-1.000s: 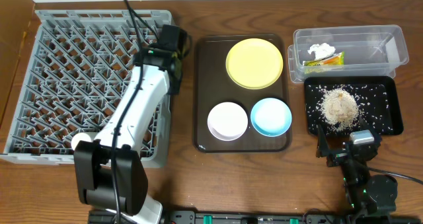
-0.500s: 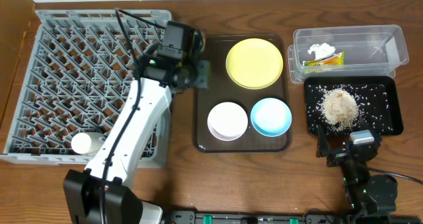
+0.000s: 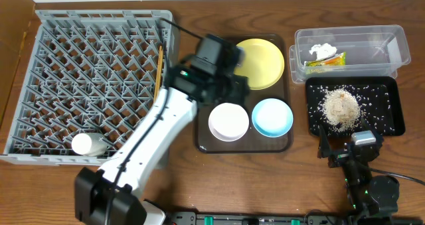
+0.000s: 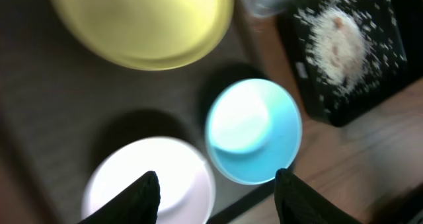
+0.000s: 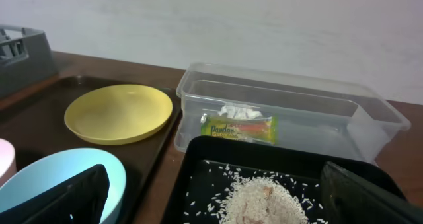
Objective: Sort waste into correct bins and load items into the dishwasher
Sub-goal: 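Move the left gripper to the light-blue bowl rim and grasp it, then carry the light-blue bowl into the dish rack with the left gripper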
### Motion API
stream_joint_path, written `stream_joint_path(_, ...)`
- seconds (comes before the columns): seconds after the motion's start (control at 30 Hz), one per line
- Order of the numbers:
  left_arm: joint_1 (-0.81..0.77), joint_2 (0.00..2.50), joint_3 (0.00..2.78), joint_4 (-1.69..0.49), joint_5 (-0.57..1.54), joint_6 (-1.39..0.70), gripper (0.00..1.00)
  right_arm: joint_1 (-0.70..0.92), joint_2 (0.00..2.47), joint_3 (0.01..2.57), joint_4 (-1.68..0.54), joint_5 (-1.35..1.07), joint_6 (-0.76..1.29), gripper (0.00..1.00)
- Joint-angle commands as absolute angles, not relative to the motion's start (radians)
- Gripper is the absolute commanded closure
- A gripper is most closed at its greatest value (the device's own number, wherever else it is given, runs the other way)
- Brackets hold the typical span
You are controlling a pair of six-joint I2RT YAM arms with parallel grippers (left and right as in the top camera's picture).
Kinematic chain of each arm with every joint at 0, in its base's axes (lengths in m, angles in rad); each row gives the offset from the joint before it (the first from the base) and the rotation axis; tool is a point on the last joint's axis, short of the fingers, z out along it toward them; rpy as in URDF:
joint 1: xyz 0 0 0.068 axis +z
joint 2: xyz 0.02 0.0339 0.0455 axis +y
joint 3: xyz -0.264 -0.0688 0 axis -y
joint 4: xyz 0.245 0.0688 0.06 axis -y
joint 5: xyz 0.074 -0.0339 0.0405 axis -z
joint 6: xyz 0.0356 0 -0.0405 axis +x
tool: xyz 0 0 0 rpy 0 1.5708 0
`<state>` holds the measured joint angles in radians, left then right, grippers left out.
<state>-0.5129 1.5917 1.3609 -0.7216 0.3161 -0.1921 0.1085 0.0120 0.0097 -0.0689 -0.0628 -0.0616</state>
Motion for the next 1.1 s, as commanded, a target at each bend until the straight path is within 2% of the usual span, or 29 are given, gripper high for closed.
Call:
stream_joint_path(0.0, -0.583, 1.664, 1.328, -0.659, 0.278, -0.175, 0.44, 0.106, 0.009, 0.006, -0.068, -0.060, -0.049, 0.01)
stream_joint_path(0.17, -0.632, 1.777, 1.328, -0.598, 0.102, -0.150, 0.44, 0.106, 0.009, 0.006, -0.068, -0.060, -0.049, 0.01)
stream_joint_path(0.33, -0.633, 1.894, 1.328, -0.562, 0.109, -0.139, 0.45, 0.106, 0.009, 0.006, -0.068, -0.060, -0.049, 0.01)
stream_joint_path(0.5, -0.633, 1.977, 1.328, -0.542, 0.278, -0.078, 0.49, 0.106, 0.009, 0.006, -0.068, -0.060, -0.049, 0.01)
stream_joint_path(0.6, -0.633, 2.020, 1.328, -0.519, 0.334, -0.075, 0.57, 0.106, 0.009, 0.006, -0.068, -0.060, -0.049, 0.01)
stream_joint_path(0.77, -0.629, 2.035, 1.330, -0.514, 0.337, -0.076, 0.91, 0.106, 0.009, 0.006, -0.068, -0.060, -0.049, 0.01)
stream_joint_path(1.07, -0.556, 1.845, 1.389, -0.626, 0.297, -0.094, 0.92, 0.106, 0.009, 0.006, -0.068, -0.060, -0.049, 0.01)
